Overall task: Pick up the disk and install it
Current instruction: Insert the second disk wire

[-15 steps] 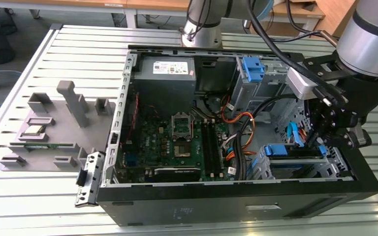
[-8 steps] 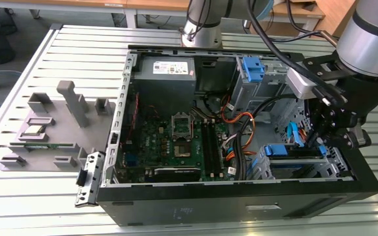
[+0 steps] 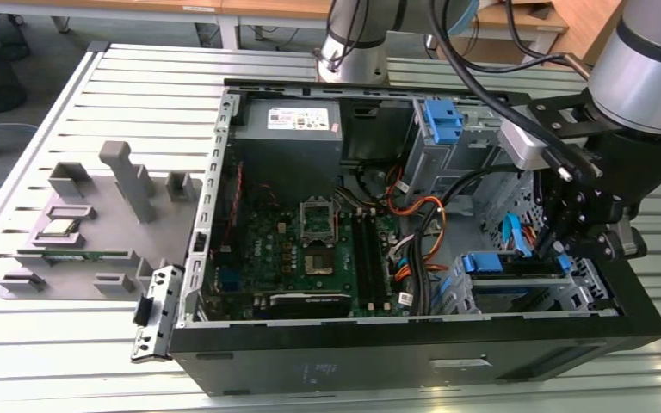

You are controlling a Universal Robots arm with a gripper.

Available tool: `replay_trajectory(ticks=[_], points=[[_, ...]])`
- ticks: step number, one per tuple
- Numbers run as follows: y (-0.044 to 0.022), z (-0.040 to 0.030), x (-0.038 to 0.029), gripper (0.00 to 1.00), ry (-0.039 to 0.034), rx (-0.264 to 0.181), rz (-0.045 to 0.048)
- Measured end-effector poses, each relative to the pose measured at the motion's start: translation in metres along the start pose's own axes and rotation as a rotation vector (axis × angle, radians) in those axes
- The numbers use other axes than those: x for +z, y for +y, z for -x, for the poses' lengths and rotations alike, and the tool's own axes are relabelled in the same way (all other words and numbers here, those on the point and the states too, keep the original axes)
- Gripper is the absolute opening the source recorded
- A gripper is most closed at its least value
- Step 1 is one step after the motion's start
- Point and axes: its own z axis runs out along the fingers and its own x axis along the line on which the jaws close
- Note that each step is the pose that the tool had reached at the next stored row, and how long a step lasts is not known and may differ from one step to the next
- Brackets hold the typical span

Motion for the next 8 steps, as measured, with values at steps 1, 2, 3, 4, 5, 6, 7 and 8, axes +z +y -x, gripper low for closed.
replay_trajectory(ticks=[1, 2, 3, 4, 5, 6, 7, 8], points=[[0.0000, 0.0000, 0.0000, 0.16, -0.0006, 0.001, -0.0001], [0.0001, 0.0001, 0.0000, 0.16, -0.0015, 0.002, -0.0002], [0.0001, 0.0001, 0.0000, 0.16, -0.0027, 0.003, -0.0003], [0.0002, 0.0001, 0.0001, 0.16, -0.0036, 0.003, -0.0005], [0.0003, 0.0001, 0.0002, 0.16, -0.0042, 0.004, -0.0005], [0.0004, 0.0001, 0.0003, 0.16, -0.0041, 0.004, -0.0007], [0.0007, 0.0001, 0.0004, 0.16, -0.0040, 0.004, -0.0009], [0.0009, 0.0001, 0.0006, 0.16, -0.0041, 0.004, -0.0012]])
